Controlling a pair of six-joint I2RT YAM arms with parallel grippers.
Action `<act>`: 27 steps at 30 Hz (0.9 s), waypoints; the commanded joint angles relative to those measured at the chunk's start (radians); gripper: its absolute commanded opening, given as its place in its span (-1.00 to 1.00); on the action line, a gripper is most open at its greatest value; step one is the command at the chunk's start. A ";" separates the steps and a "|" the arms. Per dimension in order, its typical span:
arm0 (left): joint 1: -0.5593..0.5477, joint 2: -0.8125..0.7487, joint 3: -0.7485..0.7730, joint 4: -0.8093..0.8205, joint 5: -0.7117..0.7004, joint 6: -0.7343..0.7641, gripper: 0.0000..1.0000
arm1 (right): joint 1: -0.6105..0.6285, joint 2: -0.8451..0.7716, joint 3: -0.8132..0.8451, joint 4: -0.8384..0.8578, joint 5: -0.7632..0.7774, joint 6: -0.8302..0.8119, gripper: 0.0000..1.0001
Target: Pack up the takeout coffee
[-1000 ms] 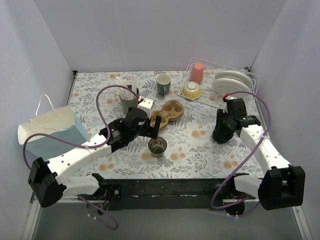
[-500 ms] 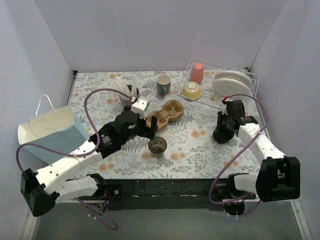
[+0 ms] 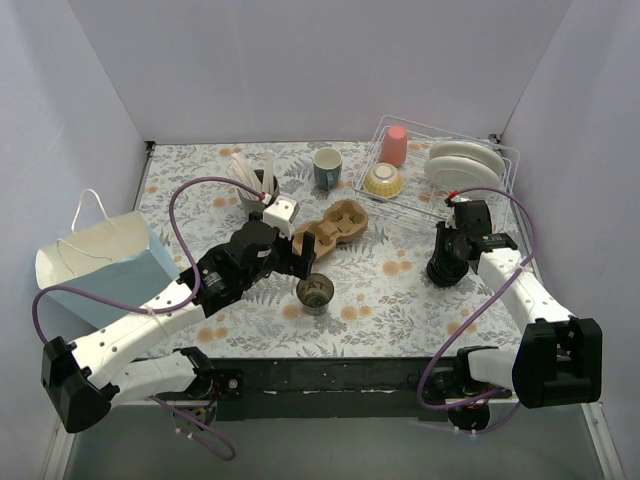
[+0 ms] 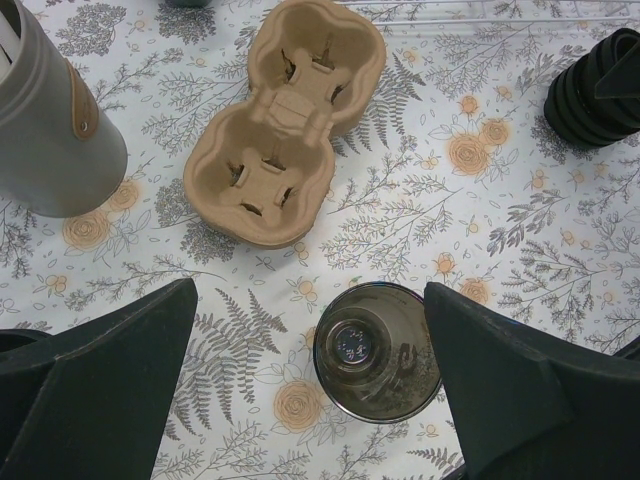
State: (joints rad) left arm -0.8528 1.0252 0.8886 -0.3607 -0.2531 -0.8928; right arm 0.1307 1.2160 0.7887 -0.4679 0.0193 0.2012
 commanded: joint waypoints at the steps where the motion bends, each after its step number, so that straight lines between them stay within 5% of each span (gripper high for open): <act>1: -0.002 -0.007 -0.016 0.016 -0.002 0.015 0.96 | -0.005 -0.021 0.015 0.018 -0.004 -0.008 -0.45; 27: -0.002 -0.014 -0.017 0.016 0.005 0.018 0.96 | -0.005 -0.068 0.049 -0.015 0.005 0.024 -0.60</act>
State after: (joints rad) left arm -0.8528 1.0264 0.8757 -0.3580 -0.2520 -0.8860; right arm 0.1303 1.1912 0.7895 -0.4740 0.0227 0.2070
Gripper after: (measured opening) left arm 0.982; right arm 0.207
